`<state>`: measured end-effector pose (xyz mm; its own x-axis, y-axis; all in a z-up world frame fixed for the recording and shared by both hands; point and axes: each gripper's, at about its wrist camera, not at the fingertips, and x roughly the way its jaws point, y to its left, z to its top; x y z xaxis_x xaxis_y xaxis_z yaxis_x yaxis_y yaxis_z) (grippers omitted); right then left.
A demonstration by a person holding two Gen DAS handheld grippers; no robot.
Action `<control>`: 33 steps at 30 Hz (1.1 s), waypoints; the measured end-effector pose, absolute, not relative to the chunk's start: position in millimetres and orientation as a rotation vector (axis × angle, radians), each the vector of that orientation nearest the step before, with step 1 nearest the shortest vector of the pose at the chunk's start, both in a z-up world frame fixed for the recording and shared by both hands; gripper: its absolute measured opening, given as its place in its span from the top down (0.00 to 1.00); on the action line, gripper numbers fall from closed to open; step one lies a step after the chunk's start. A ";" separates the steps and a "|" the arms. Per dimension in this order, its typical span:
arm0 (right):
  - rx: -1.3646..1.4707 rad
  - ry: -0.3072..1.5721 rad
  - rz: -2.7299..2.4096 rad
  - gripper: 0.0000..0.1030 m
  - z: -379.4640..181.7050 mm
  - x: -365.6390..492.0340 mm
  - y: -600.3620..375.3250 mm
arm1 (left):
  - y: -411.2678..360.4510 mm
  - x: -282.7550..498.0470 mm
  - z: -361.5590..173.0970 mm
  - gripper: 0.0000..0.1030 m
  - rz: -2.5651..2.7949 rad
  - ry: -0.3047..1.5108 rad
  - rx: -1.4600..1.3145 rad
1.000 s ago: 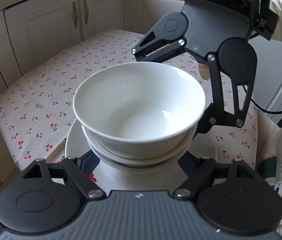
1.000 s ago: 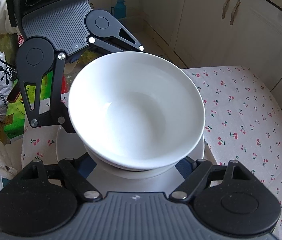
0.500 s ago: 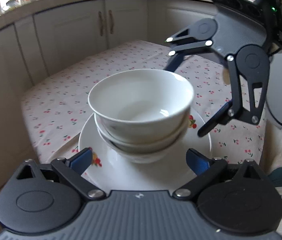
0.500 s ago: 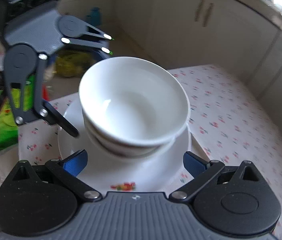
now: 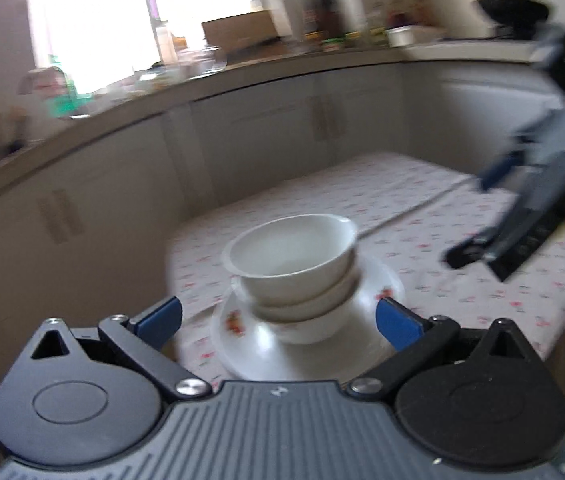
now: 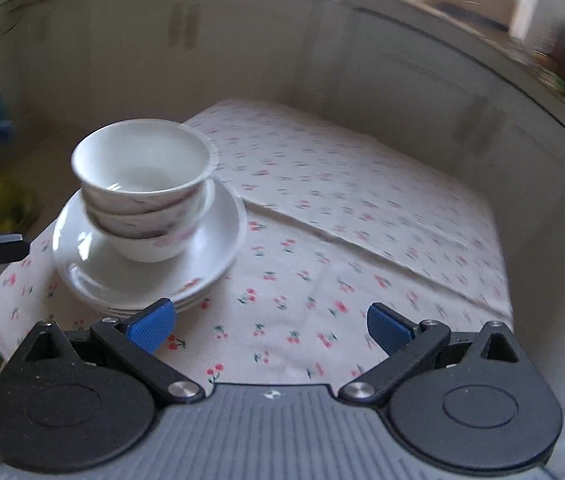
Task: Organize plates and bowls
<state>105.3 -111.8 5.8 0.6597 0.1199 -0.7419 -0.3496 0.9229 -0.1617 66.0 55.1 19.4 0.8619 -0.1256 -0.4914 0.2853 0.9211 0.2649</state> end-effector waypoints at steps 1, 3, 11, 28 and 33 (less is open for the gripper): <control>-0.285 0.795 0.240 0.00 4.9 98.5 -115.4 | 49.9 61.4 20.6 0.01 -0.176 0.494 0.326; -0.229 0.786 0.201 0.00 3.4 85.6 -119.2 | 43.2 53.8 22.8 0.01 -0.123 0.525 0.270; -0.085 0.784 0.115 0.00 1.4 37.8 -135.6 | 12.6 21.5 21.3 0.01 -0.034 0.618 0.052; -0.048 0.703 0.040 0.00 8.9 -11.8 -148.4 | -9.0 -18.9 29.0 0.01 0.030 0.579 0.047; -0.050 0.691 0.034 0.00 11.2 -13.3 -147.2 | -8.6 -19.6 29.9 0.01 0.024 0.577 0.039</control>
